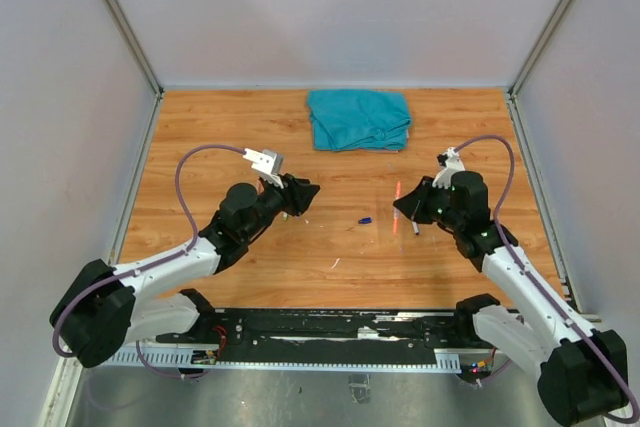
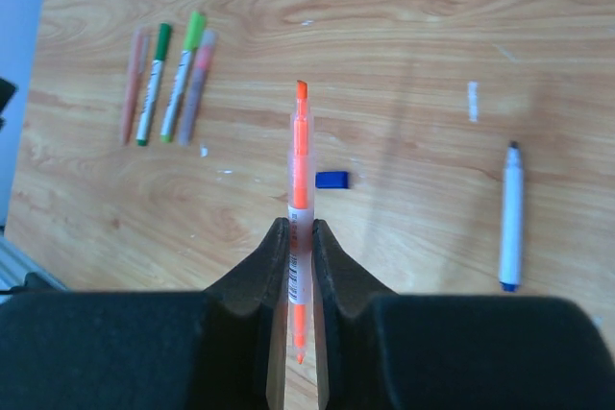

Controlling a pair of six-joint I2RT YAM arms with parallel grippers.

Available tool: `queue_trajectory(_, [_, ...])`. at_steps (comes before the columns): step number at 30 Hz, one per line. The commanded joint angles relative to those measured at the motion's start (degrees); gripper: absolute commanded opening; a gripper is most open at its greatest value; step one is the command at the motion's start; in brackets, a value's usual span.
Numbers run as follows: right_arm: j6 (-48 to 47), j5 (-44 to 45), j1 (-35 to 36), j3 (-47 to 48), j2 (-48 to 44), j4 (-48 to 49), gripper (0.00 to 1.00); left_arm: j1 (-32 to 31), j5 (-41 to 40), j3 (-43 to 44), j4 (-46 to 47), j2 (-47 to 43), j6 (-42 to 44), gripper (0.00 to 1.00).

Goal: Insert the pens into the pen caps
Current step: Pick up the pen from the center of the board, then adjust the pen.

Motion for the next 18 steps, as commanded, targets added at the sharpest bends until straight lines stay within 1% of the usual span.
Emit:
queue_trajectory(1, [2.52,-0.77,5.59,-0.56,1.55,10.96,0.06,0.31,5.46,-0.51,6.56,0.97,-1.46,0.41])
queue_trajectory(5, [3.29,-0.39,8.87,-1.02,4.25,20.55,0.06,0.31,10.46,-1.59,8.81,1.76,-2.2,0.41])
queue_trajectory(8, [4.37,-0.86,9.83,-1.2,6.54,26.98,0.06,0.31,13.32,-1.98,10.67,2.68,-2.19,0.4])
queue_trajectory(18, [8.45,-3.1,13.2,-3.35,13.51,45.6,0.05,0.31,18.81,-3.29,16.14,4.44,-4.33,0.38])
